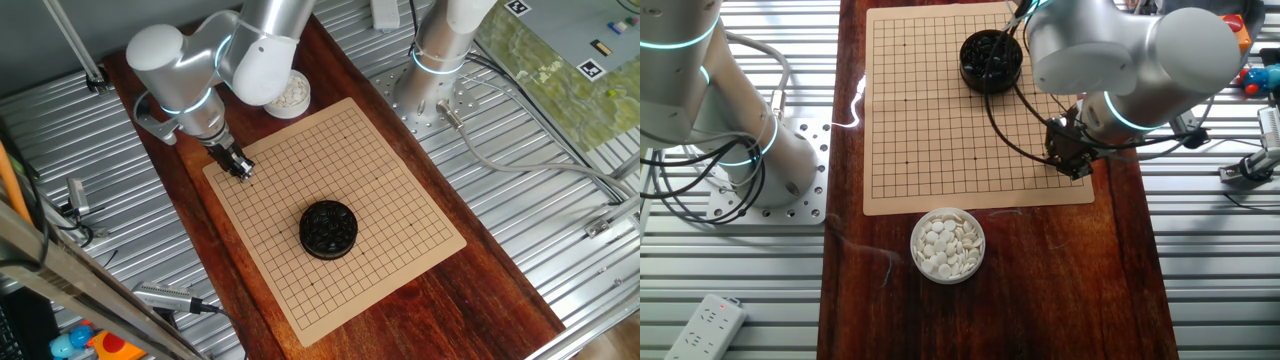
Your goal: Play the first move as black on the 3-4 point in the upper right corner of the Go board
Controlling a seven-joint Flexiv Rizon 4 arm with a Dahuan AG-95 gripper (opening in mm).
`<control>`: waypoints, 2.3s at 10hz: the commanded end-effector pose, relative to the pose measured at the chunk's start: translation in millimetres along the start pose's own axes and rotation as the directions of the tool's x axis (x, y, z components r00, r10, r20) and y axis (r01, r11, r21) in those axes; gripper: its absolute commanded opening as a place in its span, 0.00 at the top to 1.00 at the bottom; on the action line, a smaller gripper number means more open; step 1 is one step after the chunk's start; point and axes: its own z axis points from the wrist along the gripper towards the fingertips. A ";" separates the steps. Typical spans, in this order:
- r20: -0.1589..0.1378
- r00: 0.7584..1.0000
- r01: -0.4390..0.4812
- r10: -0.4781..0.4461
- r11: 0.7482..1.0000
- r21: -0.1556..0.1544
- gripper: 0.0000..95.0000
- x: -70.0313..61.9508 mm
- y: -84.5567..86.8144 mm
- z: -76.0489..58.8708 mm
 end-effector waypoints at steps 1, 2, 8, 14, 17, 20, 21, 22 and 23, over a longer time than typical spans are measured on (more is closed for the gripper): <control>0.003 1.000 0.002 -0.002 1.000 -0.001 1.00 0.0 -0.1 0.3; 0.008 1.000 0.003 -0.003 1.000 -0.002 1.00 0.5 0.1 0.7; 0.018 1.000 0.002 -0.002 1.000 -0.009 1.00 4.6 1.3 3.2; 0.033 0.999 0.016 -0.016 1.000 -0.007 0.80 5.0 1.4 3.4; 0.037 0.999 0.025 -0.024 1.000 -0.005 0.80 5.0 1.4 3.4; 0.039 0.999 0.025 -0.025 1.000 -0.003 0.80 5.0 1.4 3.4; 0.040 0.999 0.025 -0.025 1.000 -0.003 0.80 4.9 1.6 3.5; 0.044 0.999 0.031 -0.031 1.000 -0.001 0.60 4.5 2.0 3.7; 0.046 0.998 0.040 -0.040 0.999 0.002 0.60 3.8 2.7 4.2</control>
